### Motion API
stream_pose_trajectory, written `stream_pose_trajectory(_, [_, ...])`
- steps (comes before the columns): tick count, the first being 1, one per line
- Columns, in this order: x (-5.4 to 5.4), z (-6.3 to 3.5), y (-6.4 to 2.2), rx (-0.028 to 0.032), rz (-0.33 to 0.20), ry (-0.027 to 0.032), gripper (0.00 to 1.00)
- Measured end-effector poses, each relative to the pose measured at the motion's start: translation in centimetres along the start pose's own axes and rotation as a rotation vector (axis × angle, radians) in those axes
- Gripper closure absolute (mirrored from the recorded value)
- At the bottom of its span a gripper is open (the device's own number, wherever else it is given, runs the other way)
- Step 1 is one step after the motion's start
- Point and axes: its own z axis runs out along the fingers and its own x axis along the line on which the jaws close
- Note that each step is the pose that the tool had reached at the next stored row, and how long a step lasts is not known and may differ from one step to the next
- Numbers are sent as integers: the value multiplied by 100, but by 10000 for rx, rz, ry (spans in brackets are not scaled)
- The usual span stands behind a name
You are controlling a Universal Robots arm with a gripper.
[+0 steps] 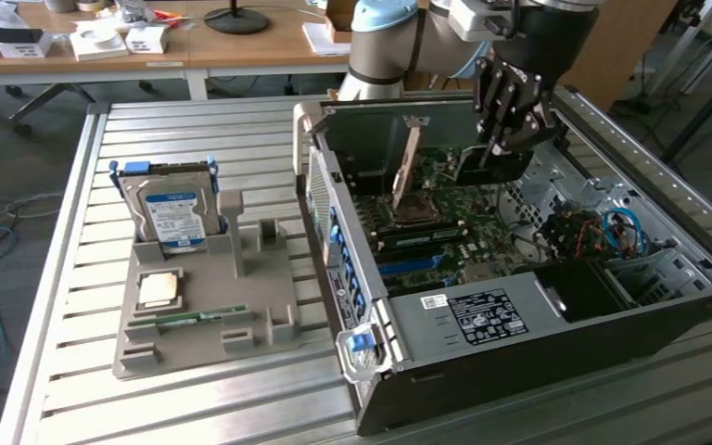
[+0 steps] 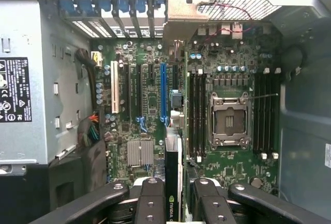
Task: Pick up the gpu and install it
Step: 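Insert the gpu into the slot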
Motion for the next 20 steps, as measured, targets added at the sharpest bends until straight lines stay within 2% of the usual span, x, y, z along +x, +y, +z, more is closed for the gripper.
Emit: stream_pose_trajectory(20, [9, 264, 18, -3, -107, 0, 74])
